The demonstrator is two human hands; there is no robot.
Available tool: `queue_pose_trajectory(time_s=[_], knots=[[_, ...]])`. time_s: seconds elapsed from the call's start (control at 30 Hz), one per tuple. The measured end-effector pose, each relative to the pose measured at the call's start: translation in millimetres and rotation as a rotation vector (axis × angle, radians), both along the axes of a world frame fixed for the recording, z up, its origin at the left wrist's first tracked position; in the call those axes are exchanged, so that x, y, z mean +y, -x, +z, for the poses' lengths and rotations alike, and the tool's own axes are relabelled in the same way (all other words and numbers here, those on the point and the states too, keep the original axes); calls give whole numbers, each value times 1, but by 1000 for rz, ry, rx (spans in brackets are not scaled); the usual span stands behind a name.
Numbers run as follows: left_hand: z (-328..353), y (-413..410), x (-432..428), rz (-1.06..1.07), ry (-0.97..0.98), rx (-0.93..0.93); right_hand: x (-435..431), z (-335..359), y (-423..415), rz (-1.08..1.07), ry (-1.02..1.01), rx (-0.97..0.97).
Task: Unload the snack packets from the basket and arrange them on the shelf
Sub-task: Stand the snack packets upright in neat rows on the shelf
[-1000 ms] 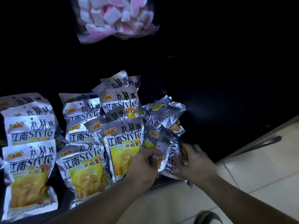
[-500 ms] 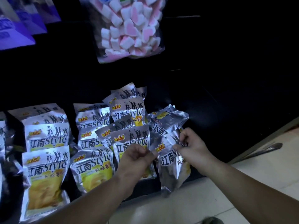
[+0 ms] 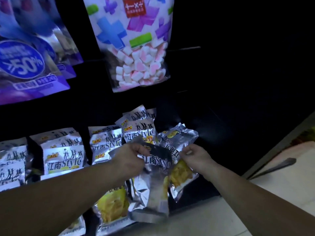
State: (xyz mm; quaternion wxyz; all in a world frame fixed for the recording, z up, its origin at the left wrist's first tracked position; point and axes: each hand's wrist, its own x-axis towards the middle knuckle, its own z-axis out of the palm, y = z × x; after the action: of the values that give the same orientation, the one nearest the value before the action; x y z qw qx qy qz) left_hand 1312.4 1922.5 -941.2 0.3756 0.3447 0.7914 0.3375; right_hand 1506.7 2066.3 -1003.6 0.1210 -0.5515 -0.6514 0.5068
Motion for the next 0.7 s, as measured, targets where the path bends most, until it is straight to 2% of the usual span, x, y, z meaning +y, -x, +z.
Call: queue_pose_trajectory(time_s=[0.07,0.27,0.4,0.7], knots=[[-15,8,-6,19,12,-30,14,-17,-4,12,-35,-47],[-56,34,-8,70,-58,-70,32,-51,27,7,48,-25],[-68,54,-6,17,-51,-102,31,-66,51,-8,71,2],[-70,62,-2,-15,48,-86,39,-68,57,-264,-44,82]])
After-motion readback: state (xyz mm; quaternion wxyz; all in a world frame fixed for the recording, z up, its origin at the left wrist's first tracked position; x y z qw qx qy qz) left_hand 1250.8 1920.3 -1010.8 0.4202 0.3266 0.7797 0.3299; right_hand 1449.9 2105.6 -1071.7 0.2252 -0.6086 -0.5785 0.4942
